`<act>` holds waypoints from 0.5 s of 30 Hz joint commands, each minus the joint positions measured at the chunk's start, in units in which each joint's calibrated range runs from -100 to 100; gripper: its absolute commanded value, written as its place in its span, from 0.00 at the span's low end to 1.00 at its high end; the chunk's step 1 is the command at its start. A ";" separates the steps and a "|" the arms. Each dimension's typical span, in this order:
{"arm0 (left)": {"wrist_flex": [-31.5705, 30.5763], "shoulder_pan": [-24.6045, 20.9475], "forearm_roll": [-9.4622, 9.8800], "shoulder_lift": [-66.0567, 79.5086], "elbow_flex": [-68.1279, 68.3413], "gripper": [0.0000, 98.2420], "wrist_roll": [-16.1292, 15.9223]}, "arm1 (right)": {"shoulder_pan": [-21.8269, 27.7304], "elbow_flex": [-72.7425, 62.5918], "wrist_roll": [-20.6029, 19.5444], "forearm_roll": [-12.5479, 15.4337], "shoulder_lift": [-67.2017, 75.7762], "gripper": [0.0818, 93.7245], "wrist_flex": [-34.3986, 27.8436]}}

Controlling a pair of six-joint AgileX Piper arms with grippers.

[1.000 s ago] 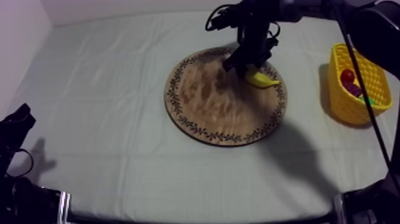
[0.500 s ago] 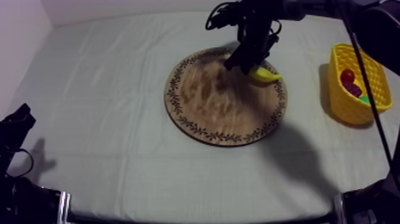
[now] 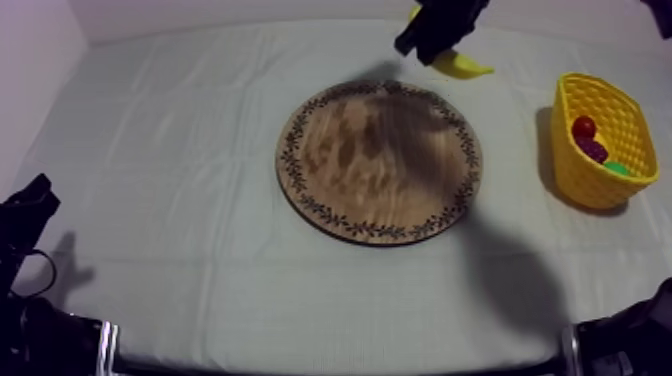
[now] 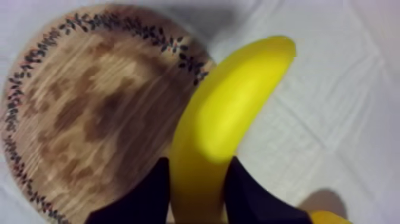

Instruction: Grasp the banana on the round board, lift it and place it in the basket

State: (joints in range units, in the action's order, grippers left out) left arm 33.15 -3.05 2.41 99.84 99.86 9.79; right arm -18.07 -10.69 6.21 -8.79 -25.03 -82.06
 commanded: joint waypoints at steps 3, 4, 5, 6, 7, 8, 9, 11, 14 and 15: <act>0.00 -0.02 0.01 -0.02 0.03 0.00 0.00 | 0.42 -4.40 2.05 0.84 4.33 0.20 -5.04; 0.00 -0.02 0.01 -0.02 0.03 0.00 0.00 | 0.48 -5.43 2.36 1.05 5.06 0.20 -6.05; 0.00 -0.02 0.01 -0.02 0.03 0.00 0.00 | 0.52 -6.35 2.63 1.25 5.73 0.20 -6.93; 0.00 -0.02 0.01 -0.02 0.03 0.00 0.00 | 0.55 -7.12 2.84 1.47 6.32 0.20 -7.72; 0.00 -0.02 0.01 -0.02 0.03 0.00 0.00 | 0.57 -7.70 2.99 1.68 6.84 0.20 -8.39; 0.00 -0.02 0.01 -0.02 0.03 0.00 0.00 | 0.58 -8.10 3.08 1.89 7.28 0.20 -8.98; 0.00 -0.02 0.01 -0.02 0.03 0.00 0.00 | 0.59 -8.32 3.10 2.09 7.64 0.20 -9.44; 0.00 -0.02 0.01 -0.02 0.03 0.00 0.00 | 0.71 -8.31 2.87 2.47 8.13 0.20 -10.01; 0.00 -0.02 0.01 -0.02 0.03 0.00 0.00 | 1.31 -7.92 2.15 3.13 8.47 0.20 -10.49; 0.00 -0.02 0.01 -0.02 0.03 0.00 0.00 | 1.63 -7.79 1.92 3.41 8.52 0.20 -10.77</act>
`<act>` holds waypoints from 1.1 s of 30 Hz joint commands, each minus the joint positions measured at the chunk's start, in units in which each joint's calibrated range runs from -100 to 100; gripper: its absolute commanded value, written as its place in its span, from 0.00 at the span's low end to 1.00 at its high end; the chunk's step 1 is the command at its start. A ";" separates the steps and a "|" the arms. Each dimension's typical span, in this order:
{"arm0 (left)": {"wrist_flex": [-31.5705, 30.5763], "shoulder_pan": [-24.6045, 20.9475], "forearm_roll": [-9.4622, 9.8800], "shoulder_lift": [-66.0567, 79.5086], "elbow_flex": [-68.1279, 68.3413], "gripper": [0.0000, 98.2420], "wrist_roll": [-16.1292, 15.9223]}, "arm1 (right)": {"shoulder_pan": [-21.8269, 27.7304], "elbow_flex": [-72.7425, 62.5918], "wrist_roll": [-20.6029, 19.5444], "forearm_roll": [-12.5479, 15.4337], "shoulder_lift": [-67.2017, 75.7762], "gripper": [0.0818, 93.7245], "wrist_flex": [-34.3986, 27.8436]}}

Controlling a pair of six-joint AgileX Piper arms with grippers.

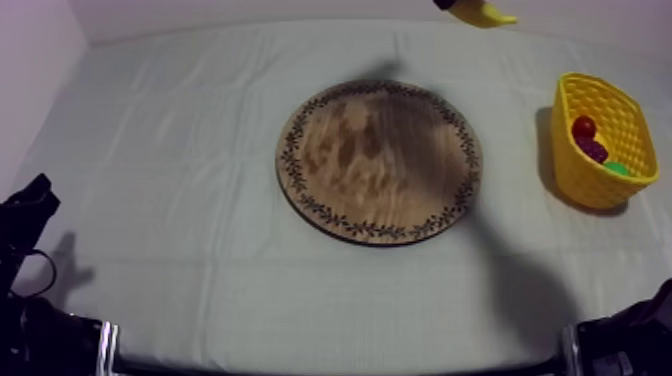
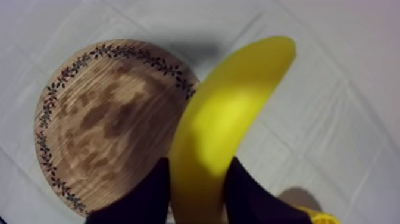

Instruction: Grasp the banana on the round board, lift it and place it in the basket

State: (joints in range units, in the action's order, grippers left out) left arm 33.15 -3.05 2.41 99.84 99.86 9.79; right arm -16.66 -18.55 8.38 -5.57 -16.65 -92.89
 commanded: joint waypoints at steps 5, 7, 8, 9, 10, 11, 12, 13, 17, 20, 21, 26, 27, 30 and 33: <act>0.00 -0.02 0.01 -0.02 0.03 0.00 0.00 | 2.42 1.32 -1.73 1.32 1.40 0.21 -0.56; 0.00 -0.02 0.01 -0.02 0.03 0.00 0.00 | 3.67 2.88 -2.24 1.65 2.66 0.22 -0.58; 0.00 -0.02 0.01 -0.02 0.03 0.00 0.00 | 4.35 4.00 -2.42 1.76 3.50 0.22 -0.60; 0.00 -0.02 0.01 -0.02 0.03 0.00 0.00 | 5.10 5.35 -2.56 1.84 4.44 0.22 -0.67; 0.00 -0.02 0.01 -0.02 0.03 0.00 0.00 | 5.95 6.89 -2.65 1.90 5.51 0.22 -0.71; 0.00 -0.02 0.01 -0.02 0.03 0.00 0.00 | 6.87 8.60 -2.74 1.94 6.66 0.22 -0.70; 0.00 -0.02 0.01 -0.02 0.03 0.00 0.00 | 7.85 10.47 -2.81 1.94 7.90 0.22 -0.61; 0.00 -0.02 0.01 -0.02 0.03 0.00 0.00 | 8.89 12.34 -2.86 1.93 9.15 0.22 -0.55; 0.00 -0.02 0.01 -0.02 0.03 0.00 0.00 | 13.34 19.79 -2.64 1.79 14.07 0.22 -0.42; 0.00 -0.02 0.01 -0.02 0.03 0.00 0.00 | 17.00 24.68 -1.99 1.50 17.45 0.22 -0.42; 0.00 -0.02 0.01 -0.02 0.03 0.00 0.00 | 18.26 26.16 -1.72 1.38 18.48 0.22 -0.39; 0.00 -0.02 0.01 -0.02 0.03 0.00 0.00 | 24.26 32.13 -0.01 0.54 22.21 0.22 -0.35; 0.00 -0.02 0.01 -0.02 0.03 0.00 0.00 | 25.22 33.07 0.33 0.35 22.58 0.22 -0.25; 0.00 -0.02 0.01 -0.02 0.03 0.00 0.00 | 27.04 35.39 0.98 -0.34 22.85 0.22 0.43; 0.00 -0.02 0.01 -0.02 0.03 0.00 0.00 | 27.63 36.31 1.19 -0.72 21.84 0.22 1.05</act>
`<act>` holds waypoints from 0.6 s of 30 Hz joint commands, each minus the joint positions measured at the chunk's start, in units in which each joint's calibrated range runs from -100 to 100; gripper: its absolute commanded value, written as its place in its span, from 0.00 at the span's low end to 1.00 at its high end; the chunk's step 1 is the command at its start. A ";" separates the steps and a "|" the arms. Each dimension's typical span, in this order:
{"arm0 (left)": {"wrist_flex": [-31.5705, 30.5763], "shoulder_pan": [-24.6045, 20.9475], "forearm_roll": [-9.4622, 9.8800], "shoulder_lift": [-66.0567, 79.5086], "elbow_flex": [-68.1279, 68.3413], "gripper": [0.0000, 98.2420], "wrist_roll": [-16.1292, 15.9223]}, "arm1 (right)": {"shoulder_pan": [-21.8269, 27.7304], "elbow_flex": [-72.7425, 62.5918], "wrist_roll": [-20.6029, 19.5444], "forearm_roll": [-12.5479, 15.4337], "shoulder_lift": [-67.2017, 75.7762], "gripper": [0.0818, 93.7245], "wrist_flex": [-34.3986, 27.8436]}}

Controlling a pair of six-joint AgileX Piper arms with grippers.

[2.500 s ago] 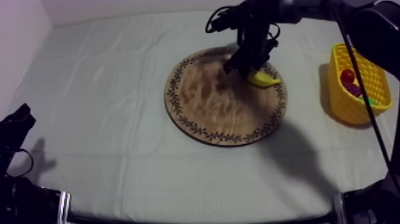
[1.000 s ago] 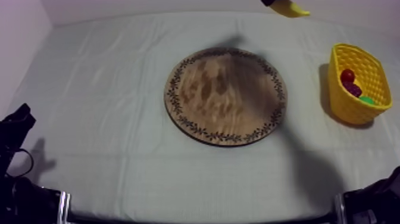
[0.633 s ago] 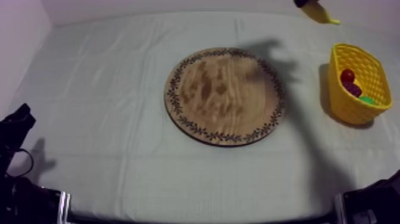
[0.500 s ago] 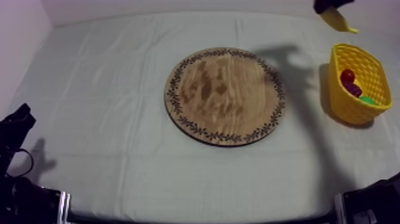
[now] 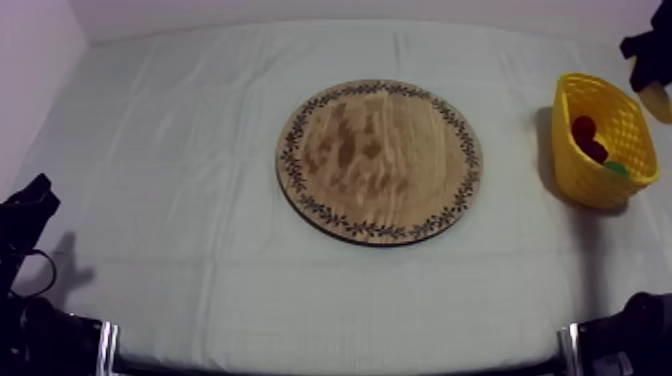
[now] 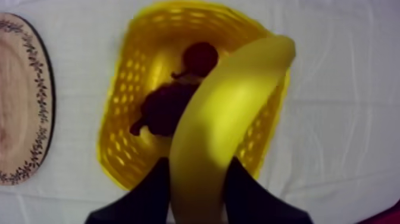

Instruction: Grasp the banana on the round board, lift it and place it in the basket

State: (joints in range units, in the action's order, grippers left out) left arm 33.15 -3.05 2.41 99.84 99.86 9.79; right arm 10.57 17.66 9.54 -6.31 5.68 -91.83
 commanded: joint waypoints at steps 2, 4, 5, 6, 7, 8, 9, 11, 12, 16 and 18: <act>0.00 -0.02 0.01 -0.02 0.03 0.00 0.00 | 0.49 0.11 0.03 -0.08 -1.64 0.22 0.31; 0.00 -0.02 0.01 -0.02 0.03 0.00 0.00 | 0.53 -0.02 -0.08 -0.13 -2.98 0.22 0.90; 0.00 -0.02 0.01 -0.02 0.03 0.00 0.00 | 0.53 -0.13 -0.17 -0.17 -3.74 0.22 1.30; 0.00 -0.02 0.01 -0.02 0.03 0.00 0.00 | 0.53 -0.27 -0.30 -0.19 -4.55 0.22 1.78; 0.00 -0.02 0.01 -0.02 0.03 0.00 0.00 | 0.49 -0.36 -0.45 -0.21 -5.40 0.23 2.28; 0.00 -0.02 0.01 -0.02 0.03 0.00 0.00 | 0.41 -0.47 -0.62 -0.24 -6.28 0.23 2.77; 0.00 -0.02 0.01 -0.02 0.03 0.00 0.00 | 0.33 -0.54 -0.81 -0.27 -7.17 0.24 3.31; 0.00 -0.02 0.01 -0.02 0.03 0.00 0.00 | 0.20 -0.48 -1.30 -0.39 -8.97 0.26 4.48; 0.00 -0.02 0.01 -0.02 0.03 0.00 0.00 | 0.14 -0.41 -1.49 -0.39 -9.94 0.28 5.06; 0.00 -0.02 0.01 -0.02 0.03 0.00 0.00 | -0.30 -0.01 -2.34 -0.31 -13.96 0.33 7.70; 0.00 -0.02 0.01 -0.02 0.03 0.00 0.00 | -0.62 0.06 -2.63 -0.15 -15.86 0.37 8.66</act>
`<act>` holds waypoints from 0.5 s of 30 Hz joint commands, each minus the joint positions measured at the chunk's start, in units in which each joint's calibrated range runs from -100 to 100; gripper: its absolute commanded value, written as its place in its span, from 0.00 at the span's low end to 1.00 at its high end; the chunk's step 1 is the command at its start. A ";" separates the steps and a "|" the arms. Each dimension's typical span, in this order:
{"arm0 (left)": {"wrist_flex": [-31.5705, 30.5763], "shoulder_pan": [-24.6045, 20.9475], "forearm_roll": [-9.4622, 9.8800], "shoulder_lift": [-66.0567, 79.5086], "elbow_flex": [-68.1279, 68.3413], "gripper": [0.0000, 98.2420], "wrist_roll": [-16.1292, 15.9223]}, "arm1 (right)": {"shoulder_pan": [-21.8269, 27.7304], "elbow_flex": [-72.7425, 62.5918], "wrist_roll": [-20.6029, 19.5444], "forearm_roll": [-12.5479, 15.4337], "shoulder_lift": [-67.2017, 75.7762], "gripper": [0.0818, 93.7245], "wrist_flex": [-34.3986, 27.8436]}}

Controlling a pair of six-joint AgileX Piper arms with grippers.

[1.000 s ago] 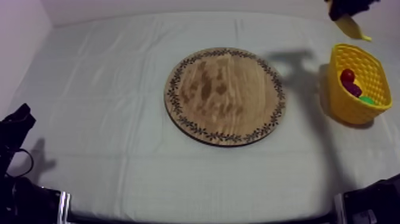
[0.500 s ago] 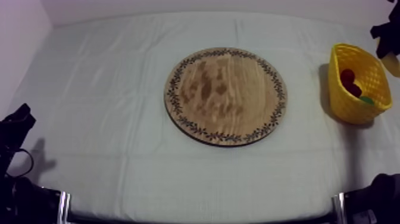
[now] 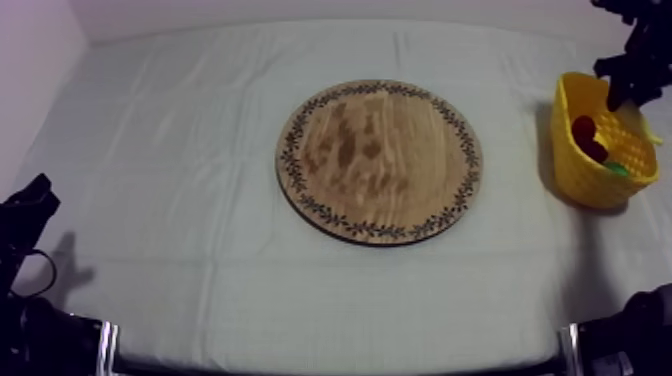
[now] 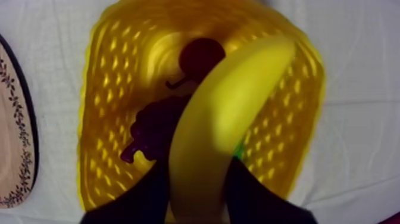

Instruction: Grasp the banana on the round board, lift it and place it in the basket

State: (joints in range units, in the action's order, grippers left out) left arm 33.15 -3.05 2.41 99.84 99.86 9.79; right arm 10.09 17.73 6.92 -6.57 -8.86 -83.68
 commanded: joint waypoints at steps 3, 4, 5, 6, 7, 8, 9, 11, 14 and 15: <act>0.00 -0.02 0.01 -0.02 0.03 0.00 0.00 | -0.44 -0.06 -0.35 0.36 -3.80 0.43 1.44; 0.00 -0.02 0.01 -0.02 0.03 0.00 0.00 | -0.46 -0.11 -0.56 0.40 -4.51 0.45 1.70; 0.00 -0.02 0.01 -0.02 0.03 0.00 0.00 | -0.48 -0.11 -0.90 0.28 -5.16 0.49 2.05; 0.00 -0.02 0.01 -0.02 0.03 0.00 0.00 | -0.49 -0.08 -1.35 0.05 -5.74 0.53 2.57; 0.00 -0.02 0.01 -0.02 0.03 0.00 0.00 | -0.50 -0.06 -1.79 -0.18 -6.27 0.56 3.14; 0.00 -0.02 0.01 -0.02 0.03 0.00 0.00 | -0.50 -0.11 -2.15 -0.39 -6.75 0.59 3.77; 0.00 -0.02 0.01 -0.02 0.03 0.00 0.00 | -0.51 -0.21 -2.44 -0.57 -7.13 0.62 4.37; 0.00 -0.02 0.01 -0.02 0.03 0.00 0.00 | -0.49 -0.42 -2.77 -0.75 -7.62 0.66 5.24; 0.00 -0.02 0.01 -0.02 0.03 0.00 0.00 | -0.41 -0.62 -2.80 -0.74 -7.58 0.70 5.97; 0.00 -0.02 0.01 -0.02 0.03 0.00 0.00 | -0.39 -0.54 -2.71 -0.72 -7.30 0.70 6.25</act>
State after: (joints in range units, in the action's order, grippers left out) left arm 33.15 -3.05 2.41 99.84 99.86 9.79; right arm 9.65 17.15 4.08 -7.22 -16.54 -77.59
